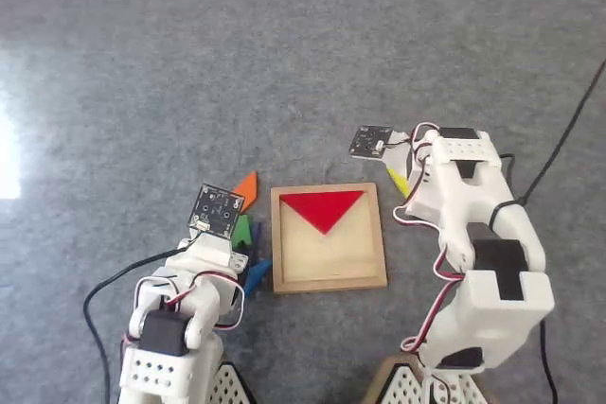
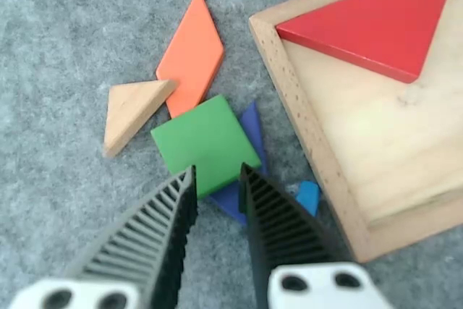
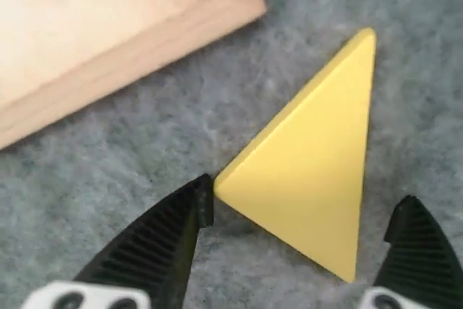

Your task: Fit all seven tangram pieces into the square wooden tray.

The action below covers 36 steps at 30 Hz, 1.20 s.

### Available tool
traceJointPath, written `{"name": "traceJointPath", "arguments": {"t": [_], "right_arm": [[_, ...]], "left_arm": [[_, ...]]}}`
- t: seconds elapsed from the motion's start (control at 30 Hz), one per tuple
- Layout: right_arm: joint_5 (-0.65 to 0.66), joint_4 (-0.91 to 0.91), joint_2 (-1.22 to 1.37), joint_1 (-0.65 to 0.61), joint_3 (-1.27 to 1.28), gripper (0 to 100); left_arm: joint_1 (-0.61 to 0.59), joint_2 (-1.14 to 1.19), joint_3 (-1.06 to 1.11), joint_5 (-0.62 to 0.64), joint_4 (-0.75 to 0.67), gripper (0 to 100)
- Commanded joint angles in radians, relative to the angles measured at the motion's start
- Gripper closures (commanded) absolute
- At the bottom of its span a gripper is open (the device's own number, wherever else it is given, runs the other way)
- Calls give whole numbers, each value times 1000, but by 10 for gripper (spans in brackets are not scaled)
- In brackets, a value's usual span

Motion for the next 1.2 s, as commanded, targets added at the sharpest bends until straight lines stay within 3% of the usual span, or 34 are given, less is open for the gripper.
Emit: {"name": "traceJointPath", "arguments": {"t": [0.0, 0.2, 0.5, 0.9, 1.17], "right_arm": [[-17, -15, -4, 13, -37, 627], [-40, -16, -4, -36, -38, 634], [-104, -7, -4, -28, -32, 842], [-190, 101, -59, -30, -68, 847], [-206, 328, -375, -65, -107, 848]], "left_arm": [[2, -21, -13, -2, 5, 908], [2, -21, -13, -2, 5, 908], [2, -21, -13, -2, 5, 908], [2, -21, -13, -2, 5, 908], [2, -21, -13, -2, 5, 908]]}}
